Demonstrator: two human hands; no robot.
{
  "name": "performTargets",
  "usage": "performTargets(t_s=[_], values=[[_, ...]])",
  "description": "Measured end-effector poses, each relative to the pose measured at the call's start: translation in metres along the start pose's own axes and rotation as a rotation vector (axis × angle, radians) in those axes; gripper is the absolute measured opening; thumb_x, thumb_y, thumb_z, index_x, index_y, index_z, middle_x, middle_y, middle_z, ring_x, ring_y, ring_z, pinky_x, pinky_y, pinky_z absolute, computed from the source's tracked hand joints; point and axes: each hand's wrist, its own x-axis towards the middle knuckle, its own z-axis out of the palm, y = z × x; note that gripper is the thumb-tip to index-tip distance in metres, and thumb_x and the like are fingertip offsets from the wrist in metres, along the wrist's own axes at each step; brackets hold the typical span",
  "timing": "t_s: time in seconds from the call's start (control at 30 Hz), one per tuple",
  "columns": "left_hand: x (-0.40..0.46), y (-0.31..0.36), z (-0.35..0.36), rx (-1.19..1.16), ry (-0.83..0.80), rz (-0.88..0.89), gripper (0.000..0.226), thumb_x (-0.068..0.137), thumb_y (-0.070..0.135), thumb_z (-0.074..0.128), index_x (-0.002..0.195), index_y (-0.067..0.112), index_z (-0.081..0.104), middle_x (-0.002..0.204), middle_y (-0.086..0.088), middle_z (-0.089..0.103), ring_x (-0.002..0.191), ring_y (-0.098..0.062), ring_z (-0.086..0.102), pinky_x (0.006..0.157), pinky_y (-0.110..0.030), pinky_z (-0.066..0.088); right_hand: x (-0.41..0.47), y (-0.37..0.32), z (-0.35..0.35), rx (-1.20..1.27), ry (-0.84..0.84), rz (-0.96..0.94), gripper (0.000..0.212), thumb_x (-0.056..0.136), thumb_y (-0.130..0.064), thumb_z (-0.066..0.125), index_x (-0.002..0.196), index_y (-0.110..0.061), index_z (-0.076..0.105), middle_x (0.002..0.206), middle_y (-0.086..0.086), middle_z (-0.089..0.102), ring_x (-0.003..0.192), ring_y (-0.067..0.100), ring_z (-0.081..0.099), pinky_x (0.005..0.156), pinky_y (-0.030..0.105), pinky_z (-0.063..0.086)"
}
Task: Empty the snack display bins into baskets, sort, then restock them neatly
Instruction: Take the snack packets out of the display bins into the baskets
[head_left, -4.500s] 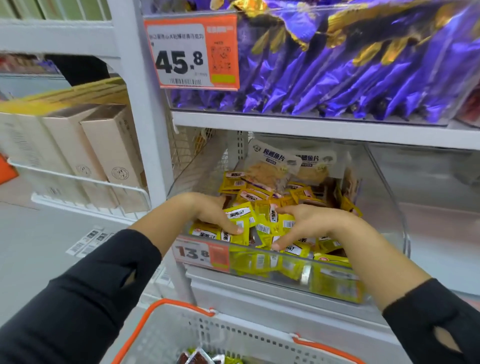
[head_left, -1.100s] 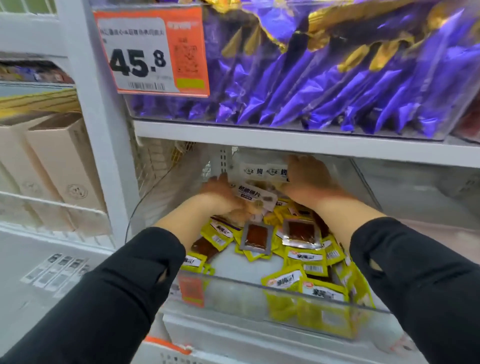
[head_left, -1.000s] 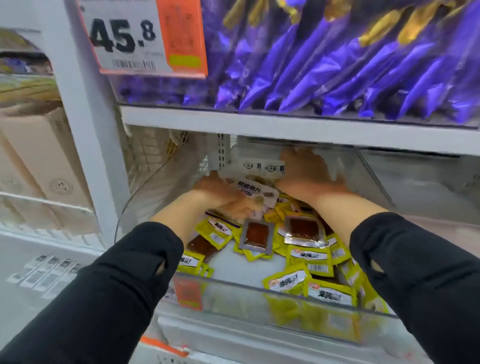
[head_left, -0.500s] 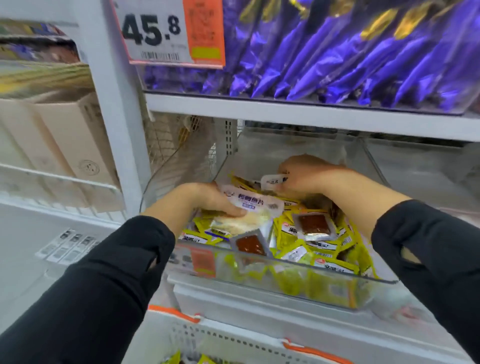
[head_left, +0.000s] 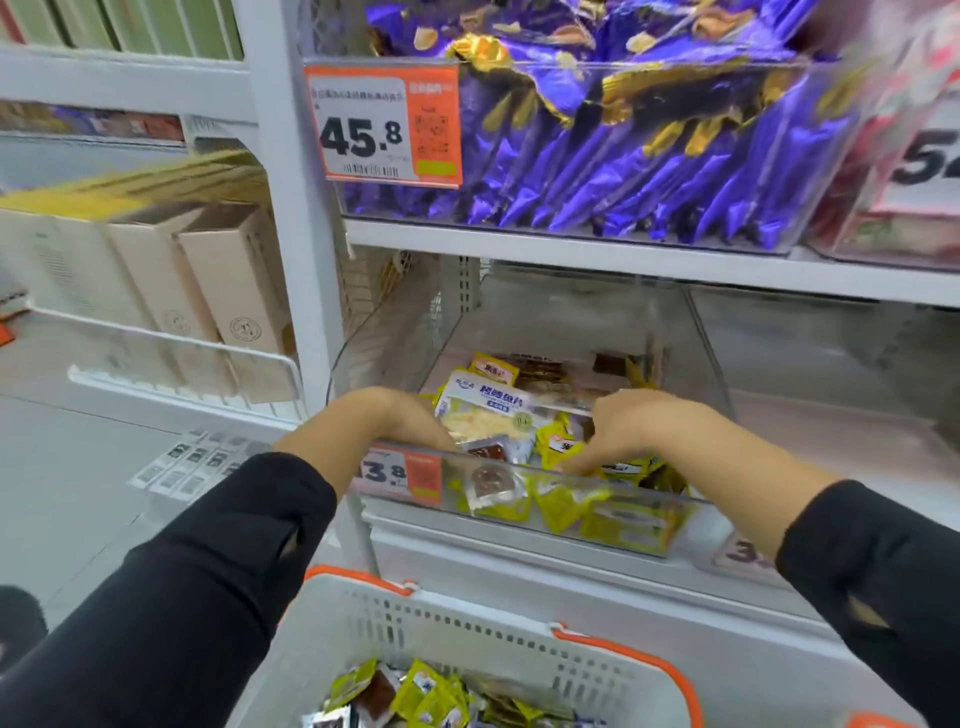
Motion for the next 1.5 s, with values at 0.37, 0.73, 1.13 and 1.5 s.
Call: performTargets(t_s=[0.37,0.73,1.13,1.5], values=[[-0.003,0.0,0.003,-0.121,0.098,0.062,0.064,0.084,0.055,0.064,0.134,0.017,0.05,0.148,-0.001,0.039,0.133,-0.021,0.038,0.105,-0.028,0.031,0.015,0.005,0.023,0.281,-0.12,0.015,0.118,0.072,-0.07,0.066,0.154,-0.012,0.004,0.15,0.007,0.038,0.129,0.029,0.044,0.102,0.035,0.042],[0.024,-0.013,0.007,-0.114,0.069,0.028,0.153,0.024,0.087,0.072,0.152,0.024,0.018,0.155,0.005,0.031,0.14,-0.022,0.033,0.115,-0.043,0.029,0.02,0.0,0.028,0.208,-0.007,-0.045,0.091,0.078,-0.063,0.065,0.148,-0.018,0.028,0.129,0.008,0.053,0.108,0.025,0.054,0.089,0.033,0.048],[0.024,-0.007,0.003,-0.368,0.084,0.007,0.127,0.062,0.072,0.073,0.155,0.021,0.004,0.159,0.0,0.02,0.138,-0.026,0.035,0.107,-0.034,0.038,0.048,0.011,0.019,0.407,-0.065,-0.072,0.12,0.071,-0.057,0.076,0.154,-0.017,-0.001,0.159,0.004,0.021,0.142,0.025,0.029,0.11,0.035,0.034],[0.064,0.002,-0.008,-0.265,0.229,-0.057,0.092,0.076,0.068,0.065,0.138,0.005,0.039,0.125,-0.012,0.057,0.105,-0.025,0.058,0.086,-0.031,0.047,0.056,0.008,0.021,0.642,0.051,-0.048,0.089,0.061,-0.09,0.047,0.098,-0.012,0.068,0.107,0.009,0.069,0.103,0.02,0.059,0.097,0.037,0.045]])
